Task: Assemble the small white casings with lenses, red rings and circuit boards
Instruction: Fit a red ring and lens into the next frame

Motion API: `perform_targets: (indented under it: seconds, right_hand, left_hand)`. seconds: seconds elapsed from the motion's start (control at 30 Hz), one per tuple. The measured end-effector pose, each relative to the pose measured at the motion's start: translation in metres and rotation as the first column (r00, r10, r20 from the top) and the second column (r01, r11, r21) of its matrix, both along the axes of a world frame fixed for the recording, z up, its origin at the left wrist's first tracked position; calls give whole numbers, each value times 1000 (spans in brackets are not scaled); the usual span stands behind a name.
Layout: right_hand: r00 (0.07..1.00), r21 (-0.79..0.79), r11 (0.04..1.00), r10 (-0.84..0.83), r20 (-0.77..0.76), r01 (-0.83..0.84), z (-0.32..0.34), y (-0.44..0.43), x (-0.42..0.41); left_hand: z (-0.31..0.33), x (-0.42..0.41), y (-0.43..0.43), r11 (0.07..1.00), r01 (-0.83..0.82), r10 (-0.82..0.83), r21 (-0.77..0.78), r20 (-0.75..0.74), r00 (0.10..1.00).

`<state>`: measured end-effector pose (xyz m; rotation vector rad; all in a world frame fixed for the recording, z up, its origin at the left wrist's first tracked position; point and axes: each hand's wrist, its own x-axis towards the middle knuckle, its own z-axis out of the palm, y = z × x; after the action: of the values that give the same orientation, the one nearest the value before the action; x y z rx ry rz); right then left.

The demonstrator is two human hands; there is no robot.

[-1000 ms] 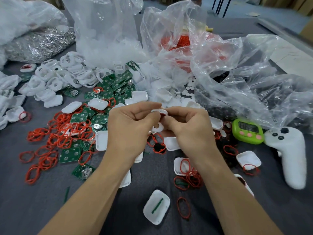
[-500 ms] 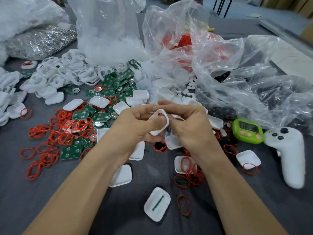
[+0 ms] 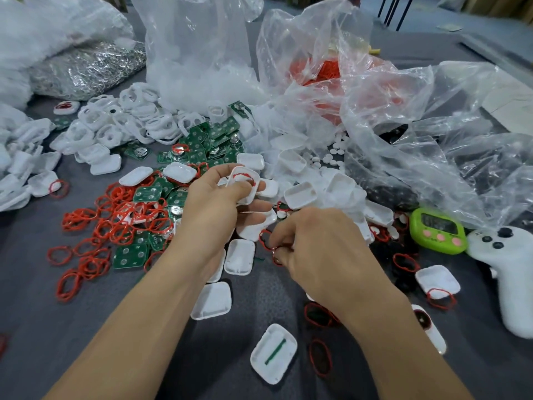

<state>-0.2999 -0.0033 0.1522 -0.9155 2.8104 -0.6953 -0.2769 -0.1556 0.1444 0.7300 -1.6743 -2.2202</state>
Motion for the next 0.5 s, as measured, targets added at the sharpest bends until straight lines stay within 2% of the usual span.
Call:
perform_targets:
  seconds: [0.13, 0.23, 0.43, 0.5]
  right_hand:
    - [1000, 6, 1000, -18, 22, 17, -4, -1, -1]
    - [990, -99, 990, -89, 108, 100, -7, -1, -7]
    - [971, -182, 954, -235, 40, 238, -9, 1, -15]
    - [966, -187, 948, -249, 66, 257, -11, 4, -19]
  left_hand:
    - [-3, -1, 2, 1000, 20, -20, 3, -4, 1000]
    - [-5, -2, 3, 1000, 28, -28, -5, -2, 1000]
    - [-4, -2, 5, 998, 50, -50, -34, -4, 999]
    - [-4, -1, 5, 998, 48, -48, -37, -4, 999]
